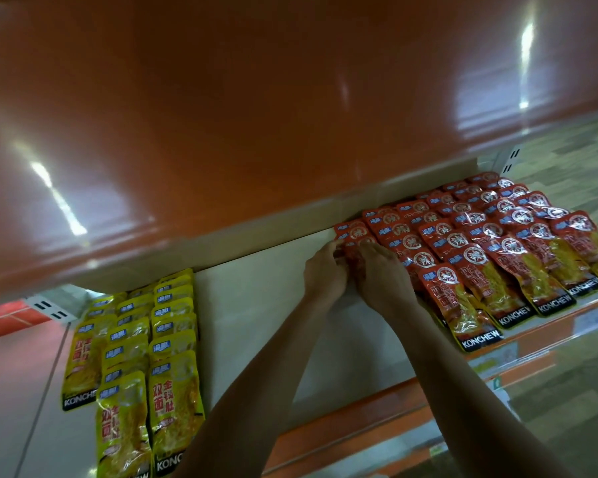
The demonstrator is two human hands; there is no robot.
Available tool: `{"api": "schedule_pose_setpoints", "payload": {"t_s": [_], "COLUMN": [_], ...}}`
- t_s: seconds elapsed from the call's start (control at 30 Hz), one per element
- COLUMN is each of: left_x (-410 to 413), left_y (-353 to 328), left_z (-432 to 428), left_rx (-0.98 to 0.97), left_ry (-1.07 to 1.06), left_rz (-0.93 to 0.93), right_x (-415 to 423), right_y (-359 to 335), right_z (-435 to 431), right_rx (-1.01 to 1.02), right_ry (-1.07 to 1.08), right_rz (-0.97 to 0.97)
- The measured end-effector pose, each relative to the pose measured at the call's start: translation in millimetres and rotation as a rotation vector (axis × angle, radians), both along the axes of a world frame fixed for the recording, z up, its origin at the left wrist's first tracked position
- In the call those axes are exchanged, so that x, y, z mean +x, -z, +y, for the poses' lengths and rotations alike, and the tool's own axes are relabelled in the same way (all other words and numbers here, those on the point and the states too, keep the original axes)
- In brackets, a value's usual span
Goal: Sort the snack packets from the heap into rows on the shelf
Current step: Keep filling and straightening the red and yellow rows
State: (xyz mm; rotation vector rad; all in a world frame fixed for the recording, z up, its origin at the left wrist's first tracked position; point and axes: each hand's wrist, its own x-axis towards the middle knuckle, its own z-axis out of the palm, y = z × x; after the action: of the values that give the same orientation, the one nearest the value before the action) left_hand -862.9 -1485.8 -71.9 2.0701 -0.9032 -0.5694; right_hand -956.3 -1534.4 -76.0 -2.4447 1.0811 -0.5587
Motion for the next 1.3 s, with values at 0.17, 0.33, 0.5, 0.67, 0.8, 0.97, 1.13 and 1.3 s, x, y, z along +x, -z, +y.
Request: {"api": "schedule_pose_setpoints", "payload": {"t_s": [0.17,0.33,0.5,0.67,0.8,0.97,1.13,1.3], "left_x": [4,6,5,3,2,7,20,54], "left_y": [0,-2,-2,-3,-6,-9,-16,-25], "left_z": [-1,-3,-3,-1,4,16,40,85], "left_rx": [0.035,0.064,0.062,0.035,0.013,-0.017,-0.031,-0.014], "left_ry": [0.054,0.069,0.075,0.062,0.065,0.068,0.066,-0.028], "left_rz": [-0.016,-0.040,-0.080,-0.062,-0.030,-0.049,-0.147,-0.336], "right_x": [1,0,-2,-2,-1,4,22,61], "right_y": [1,4,7,8,5,2,-8,-22], "right_z": [-4,-1,4,5,9,17,38,79], "right_rx": [0.043,0.060,0.073,0.073,0.064,0.031,0.008,-0.049], "right_ry": [-0.008,-0.002,-0.003,0.001,-0.004,0.006,-0.021,-0.132], "right_rz": [0.028,0.035,0.007,0.002,-0.025,-0.032,-0.069,-0.129]}}
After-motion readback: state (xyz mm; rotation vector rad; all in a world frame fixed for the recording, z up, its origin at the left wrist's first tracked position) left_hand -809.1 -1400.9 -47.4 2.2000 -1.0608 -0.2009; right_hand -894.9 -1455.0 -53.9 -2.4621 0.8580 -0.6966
